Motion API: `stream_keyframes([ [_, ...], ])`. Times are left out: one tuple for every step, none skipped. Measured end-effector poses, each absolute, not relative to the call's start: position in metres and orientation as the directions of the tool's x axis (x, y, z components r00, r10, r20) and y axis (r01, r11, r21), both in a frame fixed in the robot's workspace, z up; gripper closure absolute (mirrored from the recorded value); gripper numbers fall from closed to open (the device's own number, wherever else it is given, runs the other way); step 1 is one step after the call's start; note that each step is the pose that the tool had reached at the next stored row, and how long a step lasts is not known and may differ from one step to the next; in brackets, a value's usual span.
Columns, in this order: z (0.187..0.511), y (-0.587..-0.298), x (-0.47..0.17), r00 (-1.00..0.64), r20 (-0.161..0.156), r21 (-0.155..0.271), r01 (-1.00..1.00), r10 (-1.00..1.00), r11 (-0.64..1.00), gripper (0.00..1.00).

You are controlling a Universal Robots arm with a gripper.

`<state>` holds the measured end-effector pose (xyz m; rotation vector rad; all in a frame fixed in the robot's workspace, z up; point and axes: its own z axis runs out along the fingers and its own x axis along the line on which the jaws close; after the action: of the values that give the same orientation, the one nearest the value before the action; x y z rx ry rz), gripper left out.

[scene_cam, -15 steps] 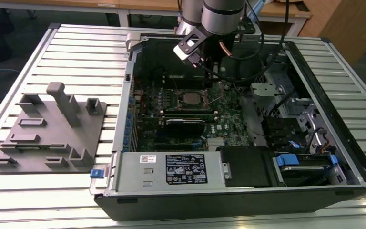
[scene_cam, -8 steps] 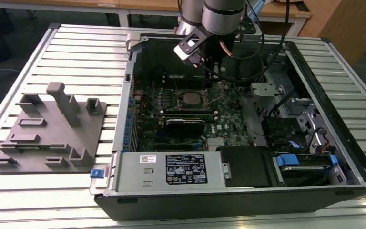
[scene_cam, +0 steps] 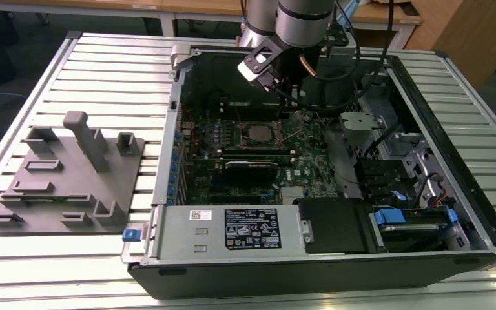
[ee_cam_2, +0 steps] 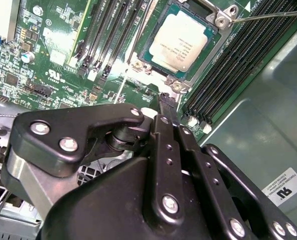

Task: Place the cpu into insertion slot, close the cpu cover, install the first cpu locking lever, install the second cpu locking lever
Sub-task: 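Close the cpu cover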

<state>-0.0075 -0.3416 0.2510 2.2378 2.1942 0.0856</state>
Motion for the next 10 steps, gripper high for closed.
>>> stream_keyframes([
  [0.251, -0.3416, -0.0075, 0.019, 0.034, 0.043, 0.999, 0.999, -0.02, 0.89],
  [0.251, -0.3416, -0.0075, 0.019, 0.034, 0.043, 0.999, 0.999, -0.02, 0.89],
  [0.251, -0.3416, -0.0074, 0.019, 0.035, 0.043, 0.999, 0.999, -0.02, 0.89],
  [0.251, -0.3416, -0.007, 0.019, 0.035, 0.043, 0.999, 0.999, -0.02, 0.89],
  [0.2509, -0.3416, -0.0065, 0.019, 0.035, 0.043, 0.999, 0.999, -0.02, 0.89],
  [0.2509, -0.3416, -0.0059, 0.019, 0.035, 0.043, 0.999, 0.999, -0.02, 0.89],
  [0.2509, -0.3416, -0.005, 0.019, 0.035, 0.043, 0.999, 0.999, -0.02, 0.89],
  [0.2509, -0.3416, -0.0042, 0.019, 0.035, 0.043, 0.999, 0.999, -0.02, 0.89],
  [0.2509, -0.3416, -0.0039, 0.019, 0.034, 0.043, 0.999, 0.999, -0.02, 0.89],
  [0.2509, -0.3416, -0.0039, 0.019, 0.034, 0.043, 0.999, 0.999, -0.02, 0.89],
])
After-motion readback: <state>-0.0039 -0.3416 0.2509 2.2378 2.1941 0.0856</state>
